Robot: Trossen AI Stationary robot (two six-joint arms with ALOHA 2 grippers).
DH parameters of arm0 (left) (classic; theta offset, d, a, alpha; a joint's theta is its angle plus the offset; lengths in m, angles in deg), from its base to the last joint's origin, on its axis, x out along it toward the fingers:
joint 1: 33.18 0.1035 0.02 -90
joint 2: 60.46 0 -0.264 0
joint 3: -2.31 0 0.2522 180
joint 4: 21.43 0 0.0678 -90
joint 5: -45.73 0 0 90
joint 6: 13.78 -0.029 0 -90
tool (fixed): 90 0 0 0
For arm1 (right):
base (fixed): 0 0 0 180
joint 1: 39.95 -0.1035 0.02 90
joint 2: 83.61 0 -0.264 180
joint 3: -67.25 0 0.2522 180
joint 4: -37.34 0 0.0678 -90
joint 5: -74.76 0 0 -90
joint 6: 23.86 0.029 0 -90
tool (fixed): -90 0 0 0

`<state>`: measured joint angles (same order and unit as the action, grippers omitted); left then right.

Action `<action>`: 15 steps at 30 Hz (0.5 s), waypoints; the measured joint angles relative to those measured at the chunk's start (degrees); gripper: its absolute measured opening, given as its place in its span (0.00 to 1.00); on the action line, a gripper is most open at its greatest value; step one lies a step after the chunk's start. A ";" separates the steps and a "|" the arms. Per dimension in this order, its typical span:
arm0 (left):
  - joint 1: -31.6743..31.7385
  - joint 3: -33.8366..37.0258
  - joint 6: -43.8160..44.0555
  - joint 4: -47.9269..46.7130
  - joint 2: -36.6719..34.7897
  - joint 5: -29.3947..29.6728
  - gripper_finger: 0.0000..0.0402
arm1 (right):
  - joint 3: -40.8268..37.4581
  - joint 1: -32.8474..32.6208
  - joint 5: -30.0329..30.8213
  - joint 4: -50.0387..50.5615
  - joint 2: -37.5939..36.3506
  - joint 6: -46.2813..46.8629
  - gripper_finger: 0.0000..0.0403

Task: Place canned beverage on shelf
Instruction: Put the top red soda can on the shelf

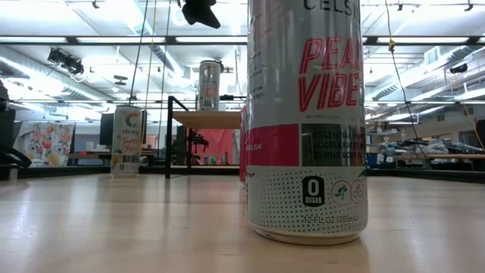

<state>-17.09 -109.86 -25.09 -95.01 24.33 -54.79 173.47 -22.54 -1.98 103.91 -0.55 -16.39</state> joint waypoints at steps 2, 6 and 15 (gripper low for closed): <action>0.02 0.00 0.00 0.00 0.00 0.00 0.88 | 0.00 -1.34 -0.55 -0.02 -1.64 0.09 0.02; 0.02 0.00 -1.11 0.00 0.00 0.02 0.88 | 0.00 -3.65 0.71 -0.92 -4.36 0.91 0.02; 0.02 0.00 -0.60 0.00 0.00 0.02 0.88 | 0.00 -1.69 13.54 -1.06 -4.95 -1.50 0.02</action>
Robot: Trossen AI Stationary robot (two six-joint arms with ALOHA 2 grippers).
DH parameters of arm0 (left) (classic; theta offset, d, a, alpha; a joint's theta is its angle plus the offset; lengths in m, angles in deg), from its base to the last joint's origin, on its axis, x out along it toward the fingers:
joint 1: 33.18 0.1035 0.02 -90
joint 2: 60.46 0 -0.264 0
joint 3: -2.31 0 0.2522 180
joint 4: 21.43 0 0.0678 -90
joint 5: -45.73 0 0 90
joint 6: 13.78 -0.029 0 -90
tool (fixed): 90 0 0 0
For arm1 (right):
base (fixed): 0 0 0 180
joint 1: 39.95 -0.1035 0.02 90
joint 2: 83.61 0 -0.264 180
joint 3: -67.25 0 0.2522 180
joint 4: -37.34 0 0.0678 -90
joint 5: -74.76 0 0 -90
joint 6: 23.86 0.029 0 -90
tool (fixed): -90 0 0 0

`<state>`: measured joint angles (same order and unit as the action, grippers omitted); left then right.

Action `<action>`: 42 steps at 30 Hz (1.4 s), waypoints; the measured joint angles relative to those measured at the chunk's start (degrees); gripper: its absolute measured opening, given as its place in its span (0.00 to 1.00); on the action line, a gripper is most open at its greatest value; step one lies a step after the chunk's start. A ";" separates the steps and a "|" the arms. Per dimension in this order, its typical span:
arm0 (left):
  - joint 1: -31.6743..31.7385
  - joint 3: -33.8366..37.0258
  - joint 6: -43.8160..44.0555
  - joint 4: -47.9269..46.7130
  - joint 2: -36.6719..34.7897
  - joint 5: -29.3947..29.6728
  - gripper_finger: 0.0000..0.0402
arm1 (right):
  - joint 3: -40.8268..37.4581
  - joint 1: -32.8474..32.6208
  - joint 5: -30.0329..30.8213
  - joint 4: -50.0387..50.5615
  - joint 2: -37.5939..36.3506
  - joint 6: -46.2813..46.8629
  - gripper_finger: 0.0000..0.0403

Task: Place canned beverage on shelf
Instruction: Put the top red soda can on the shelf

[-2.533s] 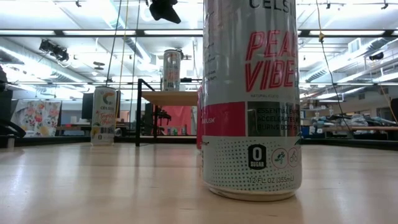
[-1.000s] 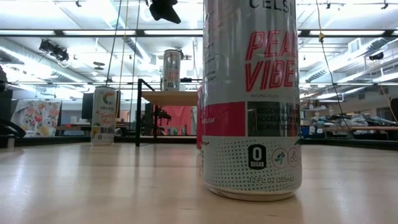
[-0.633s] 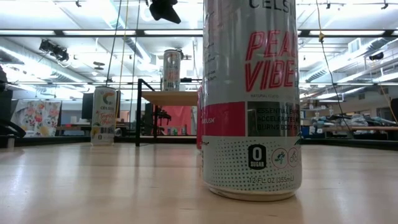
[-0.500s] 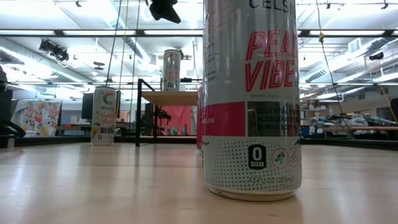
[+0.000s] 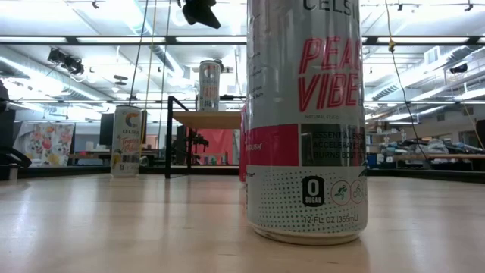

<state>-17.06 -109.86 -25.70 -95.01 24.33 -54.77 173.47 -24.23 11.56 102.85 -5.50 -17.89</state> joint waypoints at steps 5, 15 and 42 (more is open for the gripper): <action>0.00 0.00 0.70 0.00 0.00 -0.02 0.88 | 0.00 0.85 -2.40 0.49 0.54 -1.52 0.04; 0.00 0.00 0.82 0.00 0.00 -0.02 0.88 | 0.00 -2.18 -2.92 0.76 -0.96 -2.44 0.03; 0.00 0.00 0.86 3.30 0.00 -0.01 0.88 | 0.00 -2.75 -6.96 2.33 -0.95 -2.99 0.18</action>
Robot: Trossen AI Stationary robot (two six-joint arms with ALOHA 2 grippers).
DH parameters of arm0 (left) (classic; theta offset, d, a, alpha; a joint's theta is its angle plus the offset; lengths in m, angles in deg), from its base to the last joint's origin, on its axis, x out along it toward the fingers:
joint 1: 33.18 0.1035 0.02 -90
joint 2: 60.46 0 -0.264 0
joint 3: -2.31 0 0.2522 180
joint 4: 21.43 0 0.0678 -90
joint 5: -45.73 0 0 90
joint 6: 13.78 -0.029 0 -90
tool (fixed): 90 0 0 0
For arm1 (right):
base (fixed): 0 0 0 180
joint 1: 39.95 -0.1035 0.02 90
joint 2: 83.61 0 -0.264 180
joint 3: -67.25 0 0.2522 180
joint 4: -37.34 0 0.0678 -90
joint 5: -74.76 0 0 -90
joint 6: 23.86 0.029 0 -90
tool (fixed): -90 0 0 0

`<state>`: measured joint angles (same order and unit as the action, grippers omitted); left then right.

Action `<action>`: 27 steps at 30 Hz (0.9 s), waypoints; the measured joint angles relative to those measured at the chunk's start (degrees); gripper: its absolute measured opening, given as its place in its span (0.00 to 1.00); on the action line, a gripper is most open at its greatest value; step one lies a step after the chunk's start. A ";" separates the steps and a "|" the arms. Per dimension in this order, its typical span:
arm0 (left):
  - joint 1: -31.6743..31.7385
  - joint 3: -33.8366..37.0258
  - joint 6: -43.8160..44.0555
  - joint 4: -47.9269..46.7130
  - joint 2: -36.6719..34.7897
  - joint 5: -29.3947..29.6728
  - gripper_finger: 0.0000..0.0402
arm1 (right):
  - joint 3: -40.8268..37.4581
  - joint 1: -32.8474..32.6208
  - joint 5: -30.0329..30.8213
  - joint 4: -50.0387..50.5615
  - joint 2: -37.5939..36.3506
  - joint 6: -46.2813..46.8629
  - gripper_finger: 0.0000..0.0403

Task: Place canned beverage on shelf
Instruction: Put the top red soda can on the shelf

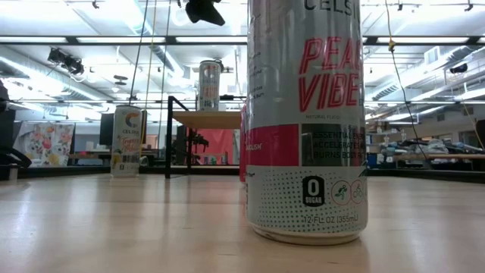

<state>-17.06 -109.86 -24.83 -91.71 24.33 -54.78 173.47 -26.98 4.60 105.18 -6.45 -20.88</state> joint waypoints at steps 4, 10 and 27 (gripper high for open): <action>0.00 0.00 -0.04 0.63 0.00 0.01 0.88 | 0.00 0.00 1.26 1.15 0.16 0.19 0.18; -0.01 0.00 -0.04 0.51 0.00 0.01 0.88 | 0.00 -0.11 1.07 2.60 0.24 -0.26 0.22; 0.00 0.00 -0.04 0.50 0.00 0.00 0.88 | 0.00 -0.15 1.06 8.26 0.24 -2.87 0.52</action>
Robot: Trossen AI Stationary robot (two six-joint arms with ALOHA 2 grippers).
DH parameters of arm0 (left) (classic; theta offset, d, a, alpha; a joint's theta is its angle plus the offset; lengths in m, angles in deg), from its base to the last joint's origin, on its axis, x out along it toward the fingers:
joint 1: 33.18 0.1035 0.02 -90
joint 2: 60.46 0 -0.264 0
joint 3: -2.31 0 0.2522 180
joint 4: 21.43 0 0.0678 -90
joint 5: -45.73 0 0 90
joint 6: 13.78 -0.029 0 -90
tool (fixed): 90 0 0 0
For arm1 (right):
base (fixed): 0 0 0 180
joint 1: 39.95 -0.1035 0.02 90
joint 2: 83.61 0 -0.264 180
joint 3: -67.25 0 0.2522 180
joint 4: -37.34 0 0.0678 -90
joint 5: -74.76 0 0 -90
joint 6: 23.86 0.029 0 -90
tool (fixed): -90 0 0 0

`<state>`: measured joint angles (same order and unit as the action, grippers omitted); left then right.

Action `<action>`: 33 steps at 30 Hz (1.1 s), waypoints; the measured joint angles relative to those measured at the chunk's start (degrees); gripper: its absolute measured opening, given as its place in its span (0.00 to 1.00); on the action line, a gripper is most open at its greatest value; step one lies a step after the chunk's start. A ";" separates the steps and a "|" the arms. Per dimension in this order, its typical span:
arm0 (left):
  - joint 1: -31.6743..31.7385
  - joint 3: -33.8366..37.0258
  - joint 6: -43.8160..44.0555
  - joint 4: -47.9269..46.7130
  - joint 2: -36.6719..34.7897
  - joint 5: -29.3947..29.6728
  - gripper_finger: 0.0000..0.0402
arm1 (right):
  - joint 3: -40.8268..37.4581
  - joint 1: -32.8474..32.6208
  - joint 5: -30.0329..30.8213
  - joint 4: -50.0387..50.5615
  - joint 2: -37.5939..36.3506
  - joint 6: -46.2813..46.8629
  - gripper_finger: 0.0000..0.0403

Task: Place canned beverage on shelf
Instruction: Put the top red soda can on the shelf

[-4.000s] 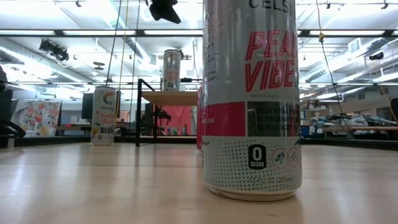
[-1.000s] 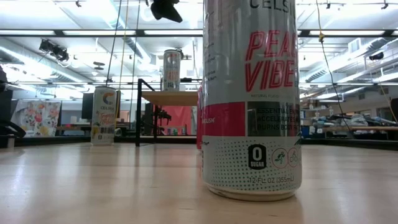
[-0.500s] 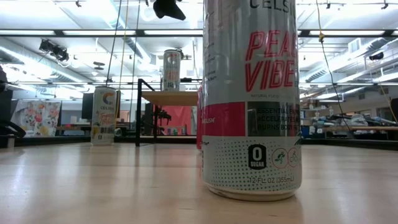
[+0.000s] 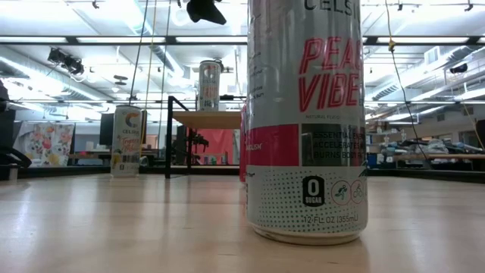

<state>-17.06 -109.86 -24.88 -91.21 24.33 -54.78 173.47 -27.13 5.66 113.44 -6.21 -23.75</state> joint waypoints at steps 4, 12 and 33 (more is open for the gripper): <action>0.00 0.00 -0.05 -0.01 0.00 -0.01 0.88 | 0.00 0.00 -0.72 0.87 0.00 0.15 0.57; 0.00 0.01 -0.24 0.08 0.00 0.01 0.88 | 0.00 0.00 -2.69 0.35 0.00 0.16 0.57; 0.00 0.00 -2.47 0.12 0.00 0.01 0.88 | 0.00 0.00 -2.73 -5.12 0.00 3.13 0.57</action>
<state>-17.07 -109.86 -27.35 -91.09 24.33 -54.77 173.47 -27.13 2.93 108.31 -6.21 -20.61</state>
